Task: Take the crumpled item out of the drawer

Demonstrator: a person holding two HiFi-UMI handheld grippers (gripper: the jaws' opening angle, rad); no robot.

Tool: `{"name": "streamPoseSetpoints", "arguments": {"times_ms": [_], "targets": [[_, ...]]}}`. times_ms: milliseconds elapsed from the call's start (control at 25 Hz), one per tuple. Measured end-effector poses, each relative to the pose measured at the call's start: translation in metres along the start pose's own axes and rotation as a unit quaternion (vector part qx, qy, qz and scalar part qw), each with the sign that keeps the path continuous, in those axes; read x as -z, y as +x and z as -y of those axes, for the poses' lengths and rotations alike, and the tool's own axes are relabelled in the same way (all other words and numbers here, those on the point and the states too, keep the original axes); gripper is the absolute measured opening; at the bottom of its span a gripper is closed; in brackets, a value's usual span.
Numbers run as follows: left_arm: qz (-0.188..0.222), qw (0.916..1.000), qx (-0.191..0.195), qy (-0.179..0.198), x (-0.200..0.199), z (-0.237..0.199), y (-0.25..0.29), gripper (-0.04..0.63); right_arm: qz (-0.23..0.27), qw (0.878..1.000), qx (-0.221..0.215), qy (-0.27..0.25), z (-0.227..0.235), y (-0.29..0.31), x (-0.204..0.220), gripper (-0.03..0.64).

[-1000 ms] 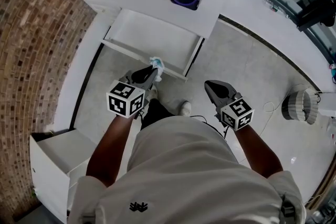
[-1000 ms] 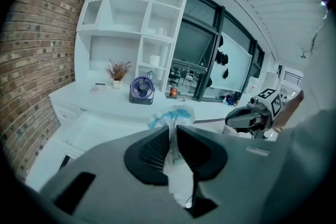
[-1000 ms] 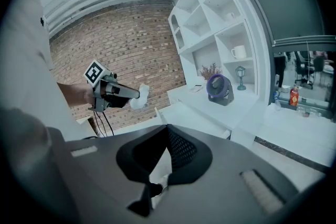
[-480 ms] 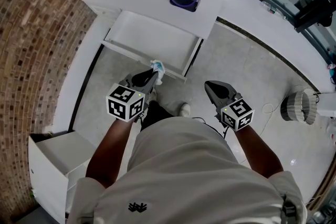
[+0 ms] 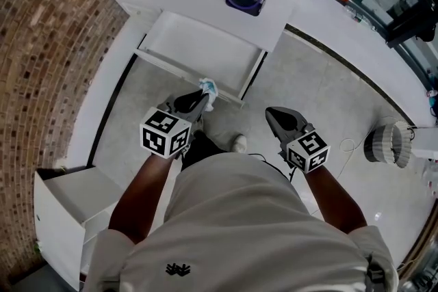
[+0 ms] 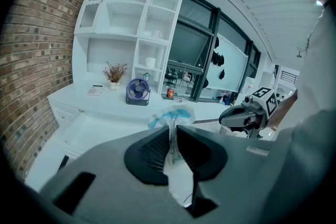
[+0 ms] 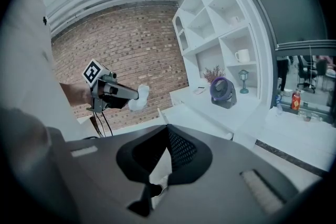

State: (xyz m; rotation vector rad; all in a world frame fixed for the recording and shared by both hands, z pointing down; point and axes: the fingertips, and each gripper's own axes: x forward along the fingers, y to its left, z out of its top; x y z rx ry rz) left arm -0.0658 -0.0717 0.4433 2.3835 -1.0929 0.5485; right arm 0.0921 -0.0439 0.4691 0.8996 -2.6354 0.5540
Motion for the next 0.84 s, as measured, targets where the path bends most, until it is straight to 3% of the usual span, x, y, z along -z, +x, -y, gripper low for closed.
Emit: {"name": "streamPoseSetpoints", "arguments": {"times_ms": [840], "targets": [[-0.004, 1.0000, -0.003, -0.008, 0.001, -0.004, 0.015, 0.052, -0.011, 1.000, -0.006, 0.000, 0.011, 0.005, 0.006, 0.012]]}}
